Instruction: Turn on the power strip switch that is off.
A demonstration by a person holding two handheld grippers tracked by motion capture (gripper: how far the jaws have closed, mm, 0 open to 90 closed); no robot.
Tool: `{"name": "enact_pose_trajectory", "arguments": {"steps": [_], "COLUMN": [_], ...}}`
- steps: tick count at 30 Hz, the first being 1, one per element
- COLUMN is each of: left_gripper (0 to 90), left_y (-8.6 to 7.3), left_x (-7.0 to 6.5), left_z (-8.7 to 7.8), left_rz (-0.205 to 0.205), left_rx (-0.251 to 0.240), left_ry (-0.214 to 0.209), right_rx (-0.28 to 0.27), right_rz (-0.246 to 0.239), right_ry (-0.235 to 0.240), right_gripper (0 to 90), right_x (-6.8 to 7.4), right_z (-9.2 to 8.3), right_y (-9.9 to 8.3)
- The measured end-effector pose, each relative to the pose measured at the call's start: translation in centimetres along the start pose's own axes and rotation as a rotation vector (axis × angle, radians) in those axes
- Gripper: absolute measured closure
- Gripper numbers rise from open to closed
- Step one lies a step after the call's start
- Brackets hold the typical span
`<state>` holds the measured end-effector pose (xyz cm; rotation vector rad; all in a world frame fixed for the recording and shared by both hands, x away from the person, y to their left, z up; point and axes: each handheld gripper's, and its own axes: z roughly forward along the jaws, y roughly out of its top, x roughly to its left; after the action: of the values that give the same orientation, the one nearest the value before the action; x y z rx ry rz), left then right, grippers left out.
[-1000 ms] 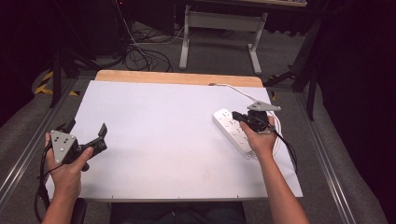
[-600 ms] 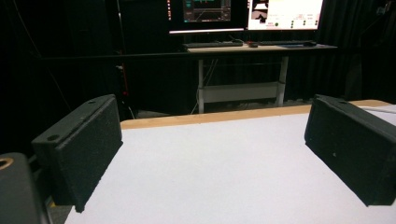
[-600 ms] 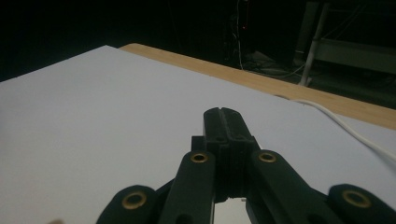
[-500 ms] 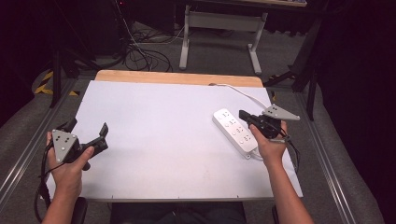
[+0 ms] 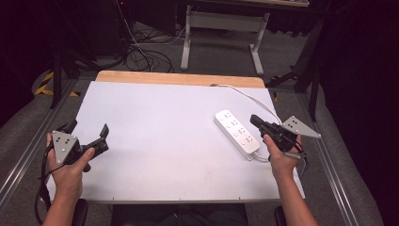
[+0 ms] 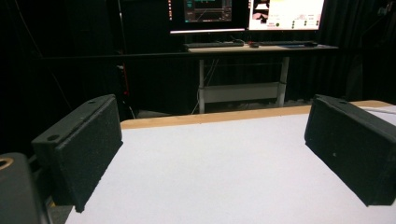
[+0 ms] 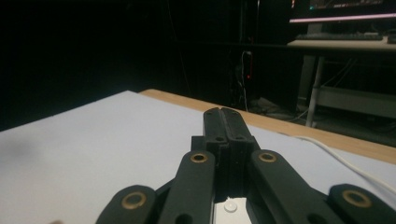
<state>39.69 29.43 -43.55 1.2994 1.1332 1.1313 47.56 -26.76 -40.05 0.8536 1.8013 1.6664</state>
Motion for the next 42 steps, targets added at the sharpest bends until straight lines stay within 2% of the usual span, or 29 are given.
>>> {"name": "enact_pose_trajectory", "arguments": {"steps": [3, 11, 16, 22, 25, 26, 28, 30, 36, 42], "left_gripper": [4.5, 4.5, 4.5, 4.5, 4.5, 4.5, 4.5, 4.5, 4.5, 4.4], "left_y": [0.0, 0.01, 0.01, 0.01, 0.0, 0.0, 0.0, 0.0, 0.01, 0.01], "left_x": [0.05, -0.03, 0.06, 0.02, 0.02, 0.02, 0.02, 0.02, 0.0, 0.01], "left_z": [-0.02, 0.03, -0.01, -0.01, -0.01, -0.02, -0.02, -0.01, 0.0, 0.01], "left_rz": [-0.001, 0.001, 0.002, 0.002, 0.0, 0.0, 0.0, 0.0, 0.003, 0.002], "left_rx": [0.001, 0.001, 0.0, 0.0, 0.0, 0.001, 0.001, 0.001, 0.002, 0.001], "left_ry": [0.0, -0.002, 0.0, -0.001, 0.0, 0.0, 0.0, -0.001, -0.002, -0.003], "right_rx": [-0.033, -0.053, -0.063, -0.098, -0.086, -0.086, -0.083, -0.089, -0.092, -0.1], "right_rz": [-0.002, -0.008, -0.009, 0.018, 0.057, 0.062, 0.068, 0.06, -0.027, -0.034], "right_ry": [0.001, 0.003, 0.008, 0.01, 0.007, 0.003, 0.025, 0.033, 0.106, 0.096], "right_gripper": [90.0, 88.2, 79.2, 52.0, 24.4, 17.2, 5.4, 3.6, 2.5, 2.6], "right_x": [0.17, 0.24, 0.21, 0.17, -0.01, -0.02, -0.14, -0.18, -0.21, -0.28], "right_z": [-0.7, -1.1, -1.11, -1.09, -0.83, -0.8, -0.77, -0.83, -0.97, -1.19], "right_y": [-0.13, -0.41, -0.43, -0.38, -0.43, -0.49, -0.57, -0.6, -0.86, -0.77]}}
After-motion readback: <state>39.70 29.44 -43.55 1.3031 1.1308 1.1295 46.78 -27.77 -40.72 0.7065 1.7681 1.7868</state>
